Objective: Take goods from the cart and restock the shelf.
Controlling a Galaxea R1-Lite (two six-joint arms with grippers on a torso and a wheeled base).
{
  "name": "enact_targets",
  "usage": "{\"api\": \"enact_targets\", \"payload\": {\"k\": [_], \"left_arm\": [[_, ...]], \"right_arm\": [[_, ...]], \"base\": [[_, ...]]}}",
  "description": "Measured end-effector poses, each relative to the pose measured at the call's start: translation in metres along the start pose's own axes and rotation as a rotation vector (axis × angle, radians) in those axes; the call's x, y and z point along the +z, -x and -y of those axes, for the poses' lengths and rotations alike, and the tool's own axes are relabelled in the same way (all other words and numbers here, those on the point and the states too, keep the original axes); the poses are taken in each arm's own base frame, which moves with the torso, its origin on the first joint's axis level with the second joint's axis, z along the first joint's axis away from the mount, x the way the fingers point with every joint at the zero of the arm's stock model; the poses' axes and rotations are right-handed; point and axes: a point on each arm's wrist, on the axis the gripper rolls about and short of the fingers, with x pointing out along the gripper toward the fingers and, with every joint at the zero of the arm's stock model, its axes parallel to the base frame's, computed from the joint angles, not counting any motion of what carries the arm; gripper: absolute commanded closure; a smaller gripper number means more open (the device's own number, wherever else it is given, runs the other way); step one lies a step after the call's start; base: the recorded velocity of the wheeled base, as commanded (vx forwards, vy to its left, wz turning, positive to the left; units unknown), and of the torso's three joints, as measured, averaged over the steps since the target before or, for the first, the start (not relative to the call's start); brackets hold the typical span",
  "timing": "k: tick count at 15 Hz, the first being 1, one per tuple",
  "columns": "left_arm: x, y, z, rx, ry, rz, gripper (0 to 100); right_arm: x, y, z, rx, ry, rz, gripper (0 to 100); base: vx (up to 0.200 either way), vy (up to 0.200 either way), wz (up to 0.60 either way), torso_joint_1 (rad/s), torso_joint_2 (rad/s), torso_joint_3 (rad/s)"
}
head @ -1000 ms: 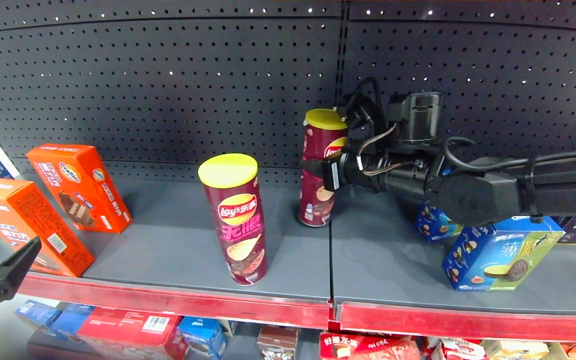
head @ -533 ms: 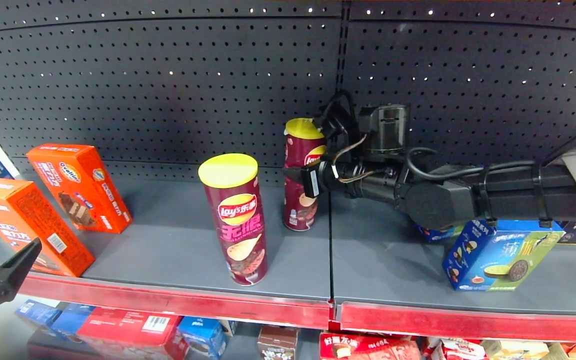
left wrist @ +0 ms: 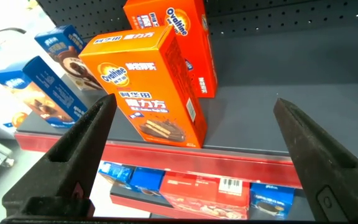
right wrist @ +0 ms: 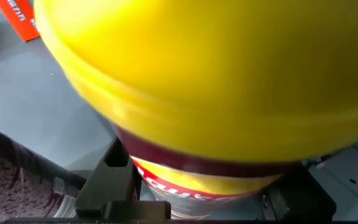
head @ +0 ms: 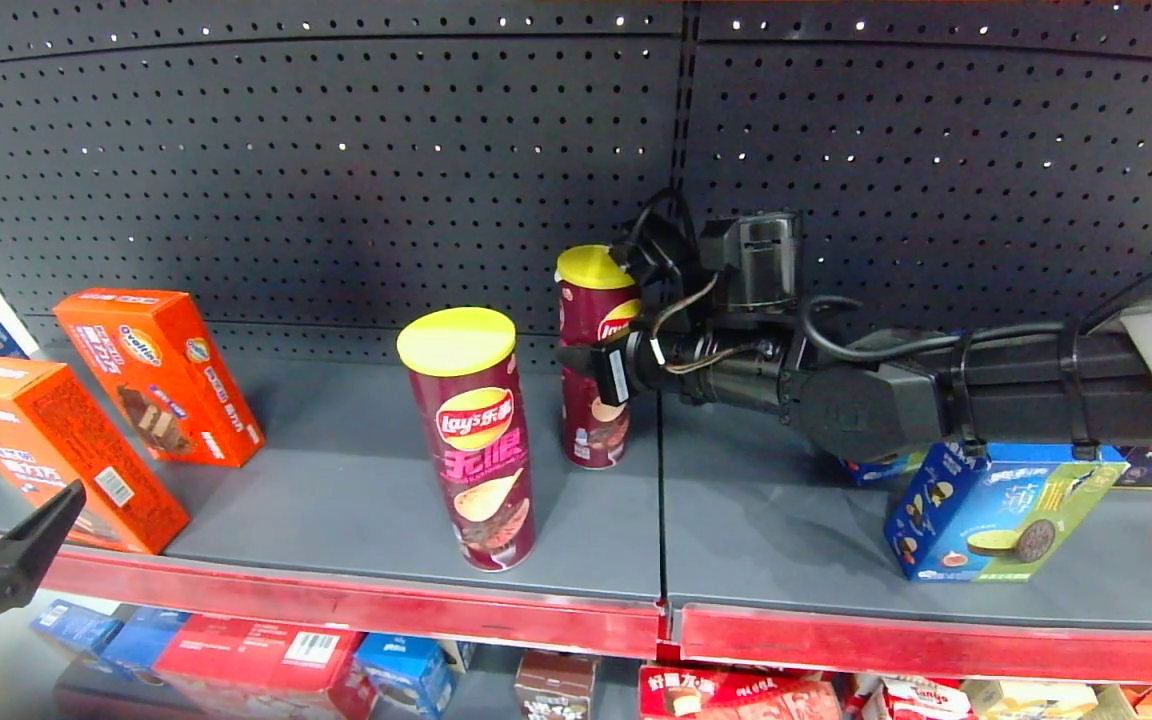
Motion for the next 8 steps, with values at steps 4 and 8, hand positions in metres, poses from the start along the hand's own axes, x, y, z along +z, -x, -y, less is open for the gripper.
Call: {"api": "enact_targets", "payload": {"k": [4,8], "left_arm": [[0.0004,0.0001,-0.0001,0.0,0.0,0.002,0],[0.0003,-0.0001,0.0,-0.001,-0.001,0.001,0]], "right_arm": [[0.001,-0.0001,-0.0036,-0.005,0.001,-0.003,100],[0.0014,-0.0006,-0.0032,-0.02,0.001,-0.002,100]], "base": [[0.0,0.0,0.0,0.0,0.0,0.0],[0.0,0.0,0.0,0.0,0.0,0.0]]}}
